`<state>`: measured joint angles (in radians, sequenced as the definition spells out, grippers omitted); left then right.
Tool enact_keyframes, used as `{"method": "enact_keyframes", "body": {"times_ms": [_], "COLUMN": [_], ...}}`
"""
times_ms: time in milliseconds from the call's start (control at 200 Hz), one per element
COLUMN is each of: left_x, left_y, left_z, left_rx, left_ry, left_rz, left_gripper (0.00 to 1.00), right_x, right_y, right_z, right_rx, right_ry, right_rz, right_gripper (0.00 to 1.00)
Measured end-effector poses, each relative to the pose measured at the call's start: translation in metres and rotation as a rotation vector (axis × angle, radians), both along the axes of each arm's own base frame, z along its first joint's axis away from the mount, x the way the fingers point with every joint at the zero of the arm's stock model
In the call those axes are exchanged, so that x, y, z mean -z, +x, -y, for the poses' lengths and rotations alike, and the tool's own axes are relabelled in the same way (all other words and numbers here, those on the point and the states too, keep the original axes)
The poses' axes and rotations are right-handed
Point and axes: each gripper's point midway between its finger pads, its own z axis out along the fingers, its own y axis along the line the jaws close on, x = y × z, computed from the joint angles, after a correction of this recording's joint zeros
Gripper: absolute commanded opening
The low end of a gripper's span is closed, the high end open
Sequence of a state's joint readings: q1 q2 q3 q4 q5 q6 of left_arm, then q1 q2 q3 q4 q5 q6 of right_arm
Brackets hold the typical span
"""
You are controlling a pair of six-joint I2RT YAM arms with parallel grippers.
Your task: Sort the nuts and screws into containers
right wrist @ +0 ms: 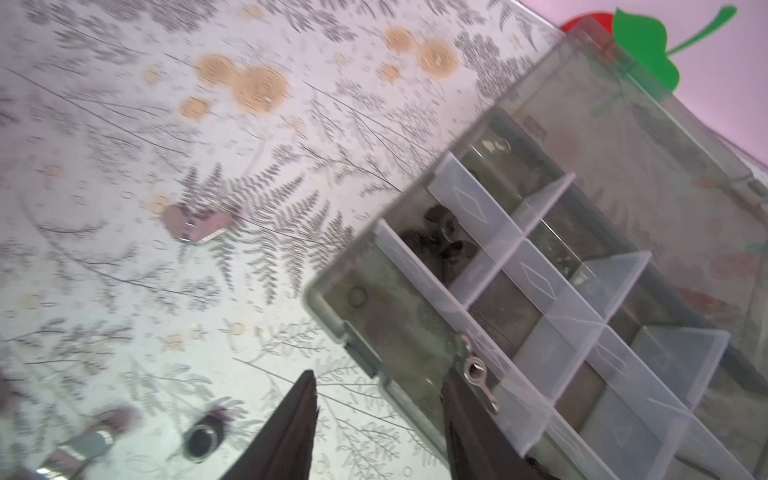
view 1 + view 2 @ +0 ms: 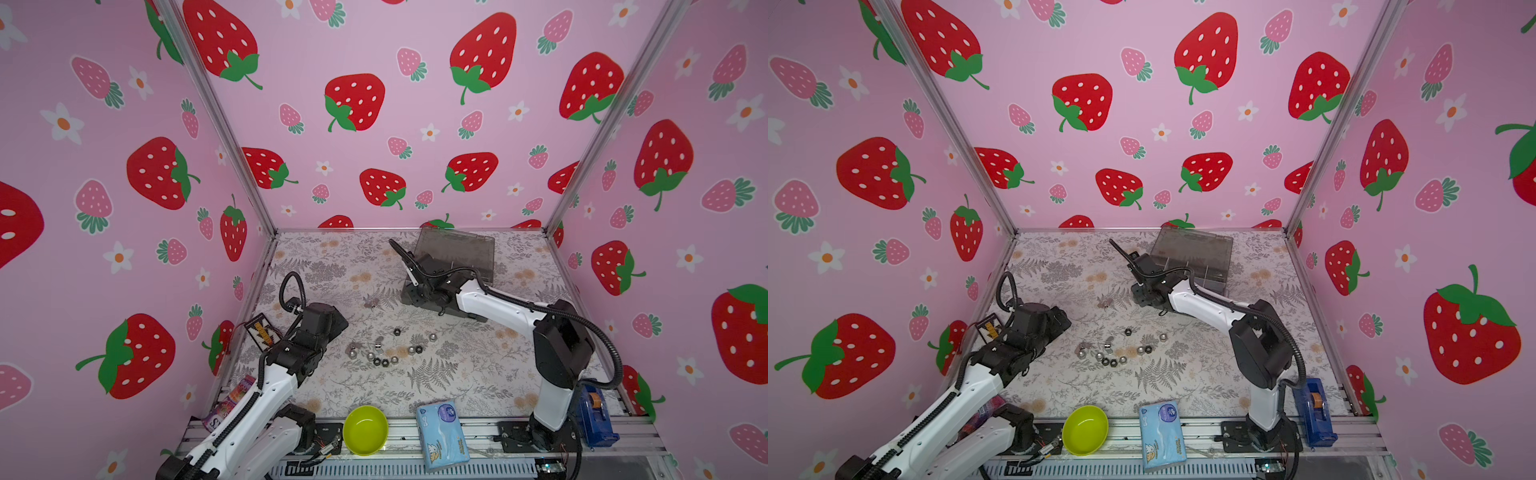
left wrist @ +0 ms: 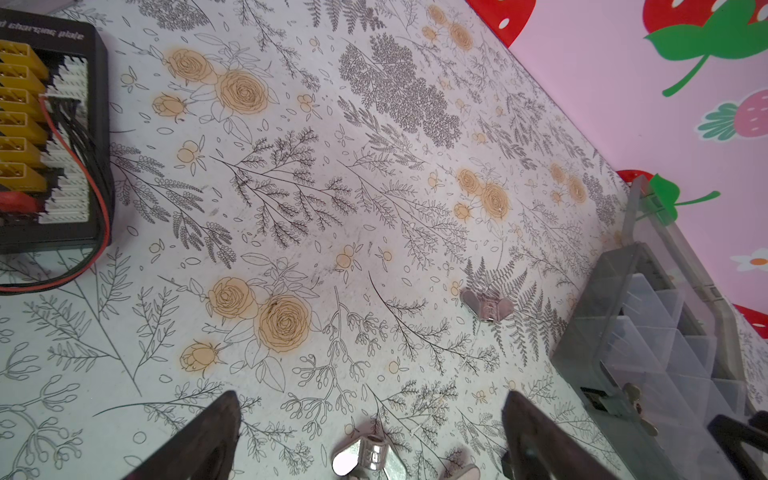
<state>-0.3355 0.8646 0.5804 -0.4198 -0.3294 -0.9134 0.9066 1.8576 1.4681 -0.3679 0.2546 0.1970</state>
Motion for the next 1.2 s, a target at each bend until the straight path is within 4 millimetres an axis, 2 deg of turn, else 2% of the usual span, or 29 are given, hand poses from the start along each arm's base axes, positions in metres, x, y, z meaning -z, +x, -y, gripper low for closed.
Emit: {"method": "enact_keyframes", "body": {"times_ms": [120,190,270,430,540,770,991,1201], "left_x": [0.0,0.0,0.0,0.0,0.0,0.0,0.0,0.0], "left_y": [0.0,0.0,0.0,0.0,0.0,0.0,0.0,0.0], "left_z": [0.0,0.0,0.0,0.0,0.0,-0.001,-0.001,-0.001], "left_rx": [0.0,0.0,0.0,0.0,0.0,-0.002,-0.004,-0.005], "left_ry": [0.0,0.0,0.0,0.0,0.0,0.0,-0.001,-0.001], "left_rz": [0.0,0.0,0.0,0.0,0.0,0.0,0.0,0.0], "left_gripper": [0.99,0.99,0.99,0.99,0.99,0.99,0.99,0.99], "right_x": [-0.01,-0.002,0.018,0.061,0.078,0.092,0.112,0.111], "right_y": [-0.007,-0.009,-0.008,-0.01,-0.013,-0.015,-0.008,0.004], "right_z": [-0.037,-0.053,-0.065,-0.076,-0.082,-0.096,-0.103,-0.112], "right_rx": [-0.065,-0.089,-0.107,-0.14,-0.162,-0.19,-0.187,-0.167], "right_ry": [0.027,0.022,-0.005,-0.09,-0.133,-0.174,-0.207,-0.203], "right_rz": [0.023,0.018,-0.005,-0.053,-0.064,-0.058,-0.06,-0.026], "right_gripper": [0.56,0.57,0.59,0.62,0.64,0.67,0.73,0.75]}}
